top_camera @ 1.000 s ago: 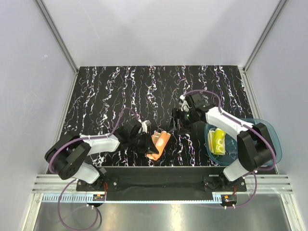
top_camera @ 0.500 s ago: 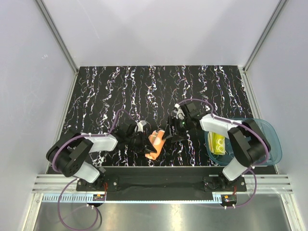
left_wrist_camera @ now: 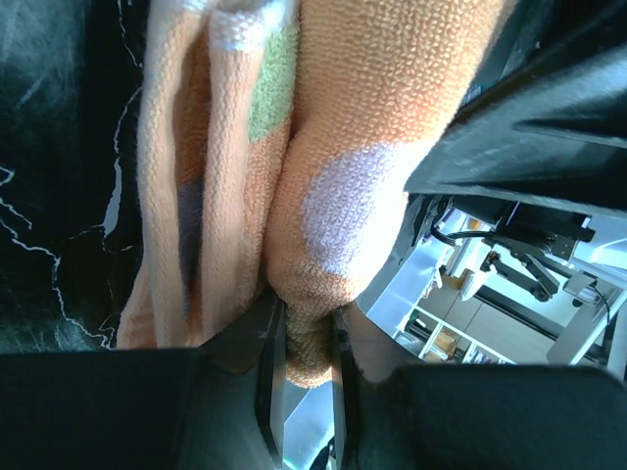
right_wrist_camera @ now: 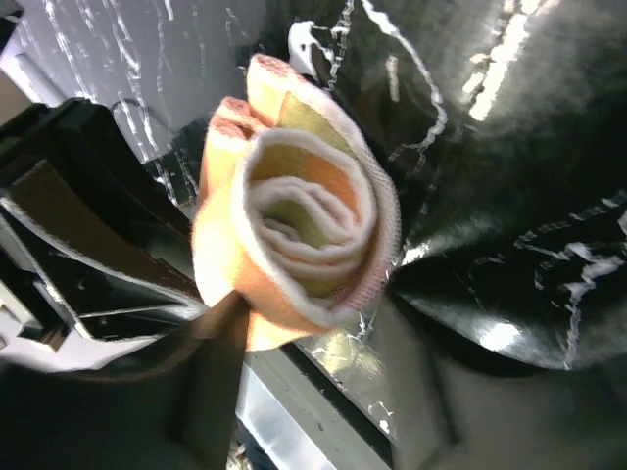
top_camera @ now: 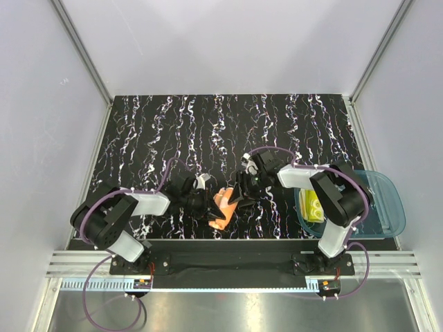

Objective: Roll the towels
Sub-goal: Roll the towel

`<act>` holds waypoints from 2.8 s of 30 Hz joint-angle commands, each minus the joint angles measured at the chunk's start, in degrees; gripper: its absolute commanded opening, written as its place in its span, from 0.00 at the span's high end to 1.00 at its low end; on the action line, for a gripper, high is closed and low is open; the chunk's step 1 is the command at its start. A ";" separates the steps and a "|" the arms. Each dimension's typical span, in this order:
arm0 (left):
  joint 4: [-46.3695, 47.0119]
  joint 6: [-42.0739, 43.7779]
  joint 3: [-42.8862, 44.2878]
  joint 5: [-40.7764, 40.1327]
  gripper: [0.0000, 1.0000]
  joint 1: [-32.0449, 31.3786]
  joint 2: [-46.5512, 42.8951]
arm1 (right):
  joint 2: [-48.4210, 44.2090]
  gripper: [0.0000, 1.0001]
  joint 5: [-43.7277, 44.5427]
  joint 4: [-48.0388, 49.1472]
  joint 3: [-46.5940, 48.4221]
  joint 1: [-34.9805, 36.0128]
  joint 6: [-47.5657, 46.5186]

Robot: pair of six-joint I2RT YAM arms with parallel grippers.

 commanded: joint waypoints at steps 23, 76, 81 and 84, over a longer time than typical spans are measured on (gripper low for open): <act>-45.69 13.89 19.91 -40.12 0.48 -11.71 -14.28 | 3.87 0.85 10.18 -16.42 9.92 3.37 -4.38; -44.22 13.01 25.38 -59.94 0.71 -32.30 9.36 | 7.21 0.44 12.38 -28.02 19.41 4.69 -9.48; -41.16 13.54 24.59 -56.08 0.71 -31.95 7.86 | 6.95 0.30 14.14 -32.24 25.29 2.24 -11.15; -39.57 13.54 24.15 -53.44 0.71 -31.33 7.33 | 5.98 0.26 13.70 -35.31 30.48 -1.54 -12.20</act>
